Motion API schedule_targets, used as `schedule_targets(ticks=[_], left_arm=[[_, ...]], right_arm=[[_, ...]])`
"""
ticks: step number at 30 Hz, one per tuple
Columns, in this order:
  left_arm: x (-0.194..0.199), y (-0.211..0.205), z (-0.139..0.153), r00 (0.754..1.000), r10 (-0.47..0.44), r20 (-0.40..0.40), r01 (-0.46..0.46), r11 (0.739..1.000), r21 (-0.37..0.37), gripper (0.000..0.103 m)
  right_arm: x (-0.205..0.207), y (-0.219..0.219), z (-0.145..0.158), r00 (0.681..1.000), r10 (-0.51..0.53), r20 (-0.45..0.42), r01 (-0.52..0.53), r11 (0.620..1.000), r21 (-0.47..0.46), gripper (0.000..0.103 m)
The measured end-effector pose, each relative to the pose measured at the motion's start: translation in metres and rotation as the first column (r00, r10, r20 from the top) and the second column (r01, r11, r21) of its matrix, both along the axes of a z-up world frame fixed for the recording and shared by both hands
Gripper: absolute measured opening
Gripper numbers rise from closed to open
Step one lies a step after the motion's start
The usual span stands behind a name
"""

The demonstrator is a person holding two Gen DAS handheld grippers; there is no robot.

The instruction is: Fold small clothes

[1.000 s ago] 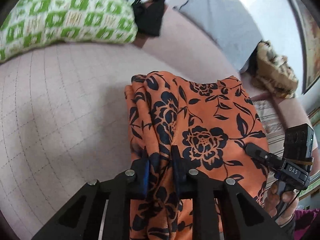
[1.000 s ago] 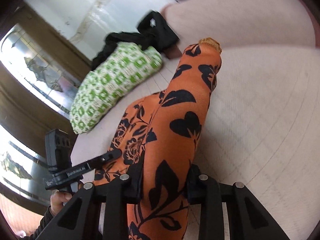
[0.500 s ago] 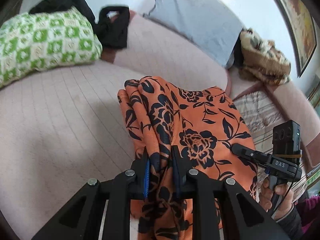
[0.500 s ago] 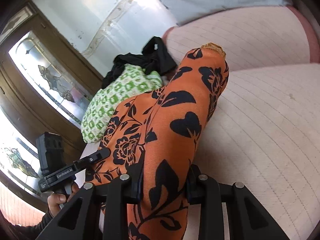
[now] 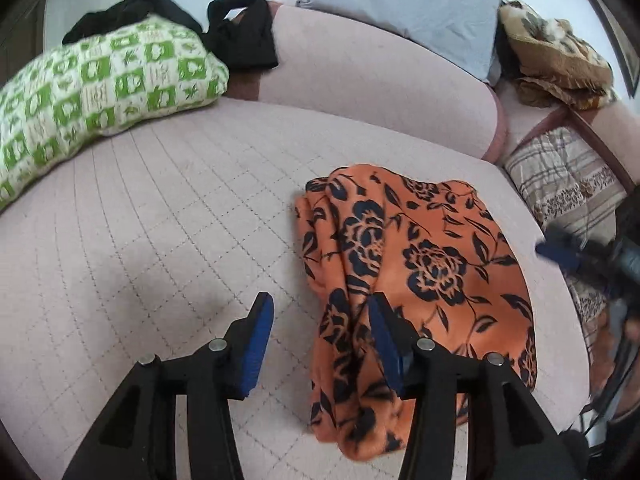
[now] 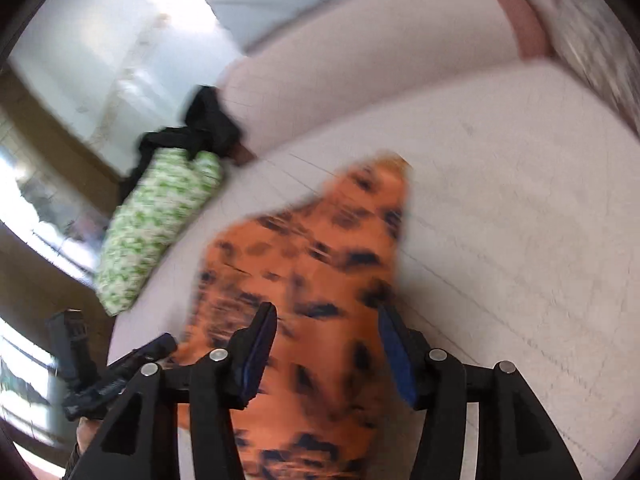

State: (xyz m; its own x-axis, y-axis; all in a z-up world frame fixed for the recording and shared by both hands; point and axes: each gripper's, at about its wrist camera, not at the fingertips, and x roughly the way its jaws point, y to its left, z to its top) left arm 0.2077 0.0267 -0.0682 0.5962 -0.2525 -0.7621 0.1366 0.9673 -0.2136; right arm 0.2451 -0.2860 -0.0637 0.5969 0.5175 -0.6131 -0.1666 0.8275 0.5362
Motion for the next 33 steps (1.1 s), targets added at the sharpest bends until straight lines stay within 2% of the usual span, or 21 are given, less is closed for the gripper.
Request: schedule_targets(ticks=[2,3,4,7,9,12,14,19,22,23,25,28,30,33], left_arm=[[0.001,-0.003,-0.006,1.0,-0.005,-0.01,0.006,1.0,0.031,0.051],[0.002,-0.006,-0.011,1.0,-0.007,-0.021,0.008,0.999,0.042,0.051],[0.004,-0.01,-0.016,1.0,-0.001,-0.03,0.003,0.999,0.054,0.051],[0.003,-0.014,-0.021,0.999,0.006,-0.05,-0.003,0.999,0.052,0.054],[-0.002,-0.015,-0.017,0.999,0.013,-0.032,-0.01,0.996,0.091,0.058],[-0.009,-0.015,-0.01,1.0,0.018,-0.019,-0.016,0.993,0.115,0.062],[-0.017,-0.013,-0.003,1.0,0.024,-0.006,-0.023,0.993,0.115,0.063],[-0.044,-0.011,0.014,0.999,0.042,0.02,-0.044,0.99,0.133,0.074],[-0.063,-0.013,0.021,0.998,0.06,0.031,-0.064,0.986,0.153,0.079],[-0.072,-0.014,0.022,0.998,0.06,0.035,-0.065,0.985,0.162,0.08],[-0.088,-0.018,0.023,0.998,0.059,0.037,-0.065,0.982,0.176,0.083],[-0.108,-0.023,0.022,0.998,0.063,0.031,-0.068,0.979,0.191,0.085],[-0.122,-0.026,0.021,0.996,0.075,0.037,-0.081,0.977,0.199,0.087],[-0.139,-0.03,0.025,0.995,0.08,0.057,-0.091,0.971,0.223,0.095]], right_arm=[[0.004,0.017,0.011,0.998,0.062,0.023,-0.063,0.997,0.035,0.077],[0.01,0.026,0.007,0.996,0.089,0.008,-0.09,0.995,0.036,0.079],[0.013,0.032,0.001,0.995,0.095,-0.013,-0.095,0.995,0.026,0.079],[0.038,0.039,-0.043,0.984,0.049,-0.172,-0.051,0.999,-0.012,0.079],[0.035,0.038,-0.044,0.988,0.003,-0.156,-0.003,1.0,-0.002,0.079],[0.014,0.048,-0.015,0.997,-0.01,-0.073,0.004,0.996,-0.084,0.079],[-0.006,0.055,0.003,1.0,-0.009,-0.029,0.006,0.995,-0.102,0.079],[-0.068,0.06,0.023,1.0,-0.011,0.016,0.013,0.99,-0.138,0.082],[-0.113,0.065,0.02,0.999,-0.028,0.019,0.031,0.982,-0.187,0.084],[-0.123,0.067,0.015,0.999,-0.033,0.014,0.035,0.978,-0.203,0.088],[-0.147,0.072,0.003,0.999,-0.044,-0.02,0.037,0.964,-0.262,0.09],[-0.171,0.08,-0.016,0.995,-0.07,-0.064,0.046,0.948,-0.316,0.09],[-0.181,0.082,-0.026,0.992,-0.088,-0.089,0.049,0.928,-0.369,0.103],[-0.194,0.08,-0.026,0.991,-0.102,-0.083,0.062,0.918,-0.393,0.103]])
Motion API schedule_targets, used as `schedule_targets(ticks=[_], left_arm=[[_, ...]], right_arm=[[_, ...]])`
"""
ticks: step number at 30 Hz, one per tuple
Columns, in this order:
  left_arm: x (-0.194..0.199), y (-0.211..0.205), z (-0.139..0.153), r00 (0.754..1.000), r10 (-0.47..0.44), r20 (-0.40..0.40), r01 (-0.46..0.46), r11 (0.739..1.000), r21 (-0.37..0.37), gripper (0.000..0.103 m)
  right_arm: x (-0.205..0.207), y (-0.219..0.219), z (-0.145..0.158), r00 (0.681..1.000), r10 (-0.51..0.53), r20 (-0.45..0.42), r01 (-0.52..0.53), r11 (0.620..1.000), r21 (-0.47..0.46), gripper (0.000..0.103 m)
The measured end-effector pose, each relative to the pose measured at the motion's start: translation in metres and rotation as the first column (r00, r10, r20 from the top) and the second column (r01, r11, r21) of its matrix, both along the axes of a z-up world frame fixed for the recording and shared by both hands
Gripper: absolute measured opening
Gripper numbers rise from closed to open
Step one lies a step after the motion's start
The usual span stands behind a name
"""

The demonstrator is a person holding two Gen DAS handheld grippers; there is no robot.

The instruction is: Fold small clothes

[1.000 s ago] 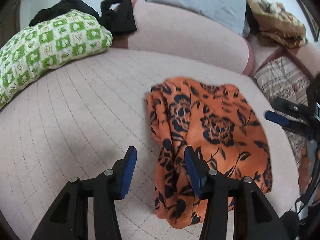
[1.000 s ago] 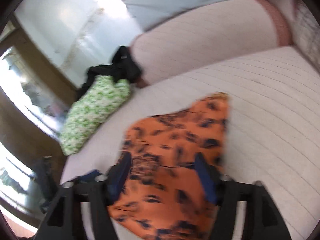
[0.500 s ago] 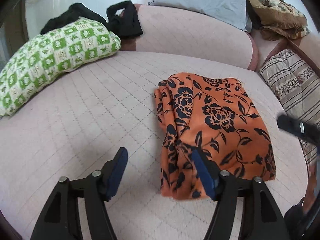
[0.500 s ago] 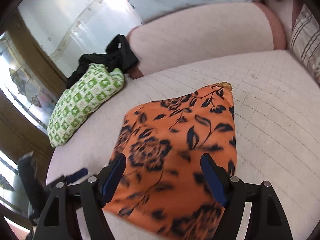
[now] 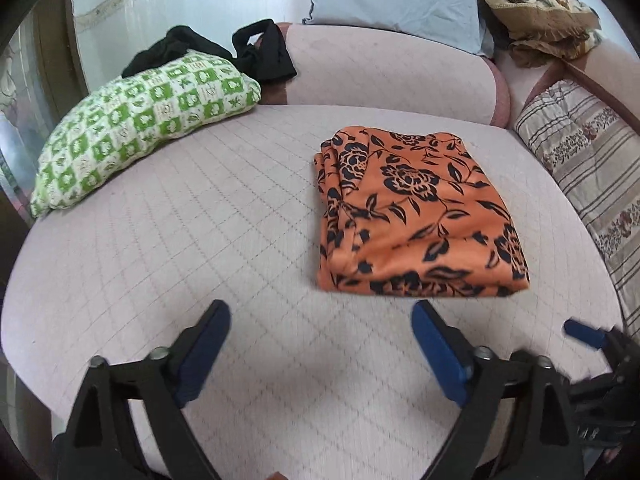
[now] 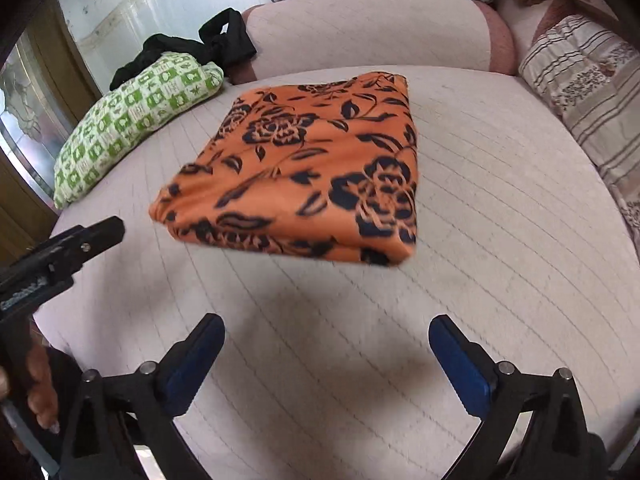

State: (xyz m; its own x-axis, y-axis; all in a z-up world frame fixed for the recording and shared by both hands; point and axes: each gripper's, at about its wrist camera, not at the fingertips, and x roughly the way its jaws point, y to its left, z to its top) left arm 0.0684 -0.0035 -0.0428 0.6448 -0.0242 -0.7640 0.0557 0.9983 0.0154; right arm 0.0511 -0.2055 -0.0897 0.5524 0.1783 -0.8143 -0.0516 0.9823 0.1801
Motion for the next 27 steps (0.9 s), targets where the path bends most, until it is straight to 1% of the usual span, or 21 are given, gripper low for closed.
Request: schedule_targets(ticks=[2,4,6,8,9,11,15,19,27], left_arm=[[-0.01,-0.002,0.007,1.0,0.008,0.026,-0.008,1.0,0.004,0.096],[-0.016,-0.002,0.014,0.999,0.013,0.039,-0.013,1.0,-0.006,0.099],[-0.019,-0.002,0.021,0.999,0.018,0.05,-0.017,1.0,-0.025,0.1],[-0.021,-0.005,0.028,0.997,0.045,0.066,-0.046,0.999,0.006,0.101],[-0.021,-0.008,0.031,0.996,0.063,0.07,-0.065,0.997,0.039,0.101],[-0.023,-0.012,0.034,0.995,0.06,0.08,-0.065,0.995,0.07,0.101],[-0.025,-0.013,0.039,0.995,0.035,0.096,-0.039,0.998,0.042,0.101],[-0.023,-0.015,0.04,0.994,0.044,0.1,-0.049,0.998,0.04,0.101],[-0.012,-0.02,0.037,0.995,0.041,0.089,-0.043,0.999,0.022,0.101]], right_arm=[[-0.005,-0.004,0.009,0.999,-0.031,0.022,0.032,0.999,-0.04,0.103],[-0.01,-0.008,0.024,0.997,-0.054,0.058,0.057,0.997,-0.051,0.103],[-0.01,-0.011,0.034,0.995,-0.067,0.08,0.072,0.995,-0.069,0.103],[-0.011,-0.012,0.044,0.992,-0.069,0.109,0.078,0.994,-0.08,0.103],[-0.009,-0.013,0.048,0.991,-0.066,0.116,0.076,0.993,-0.086,0.103],[-0.008,-0.013,0.053,0.99,-0.065,0.124,0.077,0.992,-0.097,0.103],[-0.006,-0.012,0.054,0.991,-0.061,0.121,0.075,0.991,-0.114,0.103],[-0.004,-0.011,0.049,0.993,-0.055,0.103,0.068,0.99,-0.126,0.103],[0.004,-0.012,0.049,0.992,-0.065,0.106,0.08,0.987,-0.143,0.103]])
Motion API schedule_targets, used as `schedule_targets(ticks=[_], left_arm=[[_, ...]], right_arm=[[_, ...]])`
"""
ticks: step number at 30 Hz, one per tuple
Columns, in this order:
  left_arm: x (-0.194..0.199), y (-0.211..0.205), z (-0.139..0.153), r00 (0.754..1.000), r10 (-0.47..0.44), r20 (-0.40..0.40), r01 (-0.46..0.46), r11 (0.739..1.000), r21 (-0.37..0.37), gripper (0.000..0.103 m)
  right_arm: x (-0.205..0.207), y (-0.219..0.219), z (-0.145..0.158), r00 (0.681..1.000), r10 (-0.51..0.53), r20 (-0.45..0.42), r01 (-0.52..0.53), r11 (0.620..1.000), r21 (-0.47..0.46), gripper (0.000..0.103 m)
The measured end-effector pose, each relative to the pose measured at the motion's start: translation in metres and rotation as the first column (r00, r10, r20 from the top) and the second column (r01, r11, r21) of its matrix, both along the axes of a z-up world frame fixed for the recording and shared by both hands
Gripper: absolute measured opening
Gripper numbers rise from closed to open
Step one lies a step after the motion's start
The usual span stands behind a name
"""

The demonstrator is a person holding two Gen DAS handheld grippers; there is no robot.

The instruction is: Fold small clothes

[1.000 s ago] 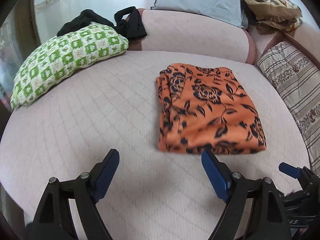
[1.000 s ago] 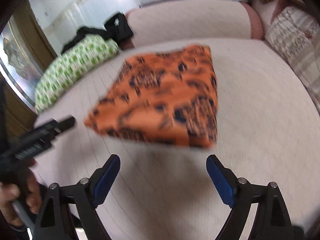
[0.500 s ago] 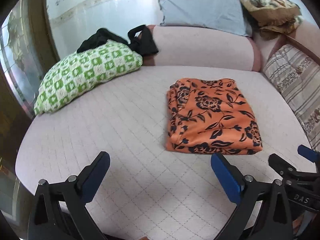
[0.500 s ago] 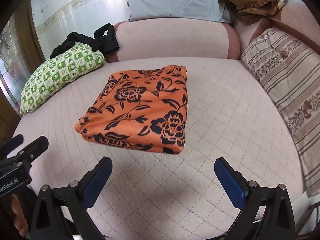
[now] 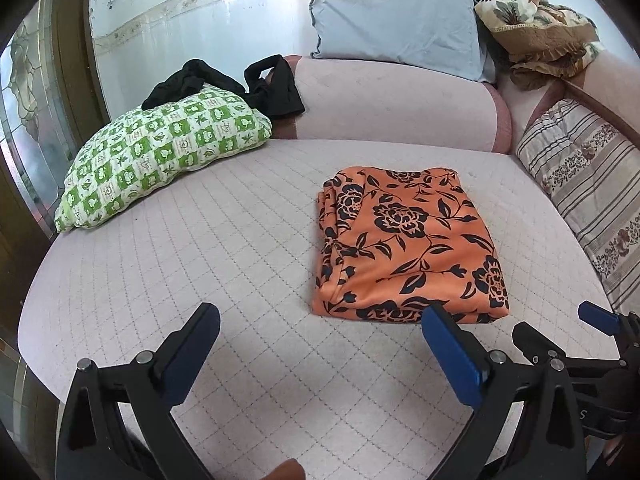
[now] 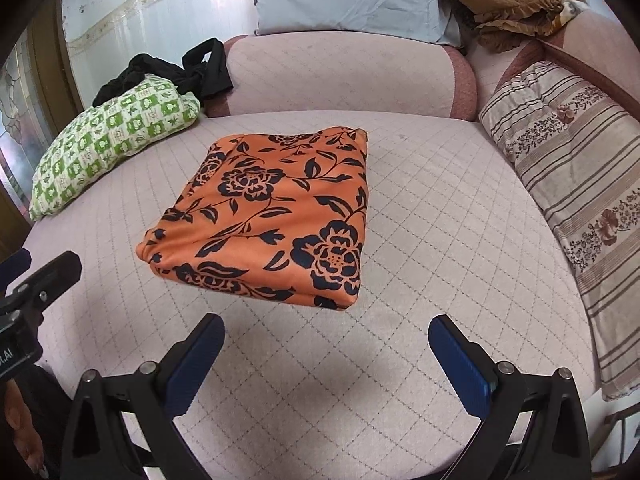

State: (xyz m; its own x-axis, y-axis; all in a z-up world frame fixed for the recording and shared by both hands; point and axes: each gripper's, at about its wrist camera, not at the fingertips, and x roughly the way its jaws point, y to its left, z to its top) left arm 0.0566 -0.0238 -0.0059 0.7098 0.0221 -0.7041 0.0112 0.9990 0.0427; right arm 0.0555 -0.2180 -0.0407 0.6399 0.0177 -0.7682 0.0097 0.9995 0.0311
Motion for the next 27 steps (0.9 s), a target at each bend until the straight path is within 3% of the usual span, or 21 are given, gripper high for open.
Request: schedule_targets(ticks=[27], left_arm=[[0.03,-0.006,-0.006,1.0,-0.005,-0.002,0.005,1.0,-0.007,0.101]], right_arm=[[0.03,0.002,-0.003,1.0,-0.012,0.015,0.012,1.0,-0.02,0.103]])
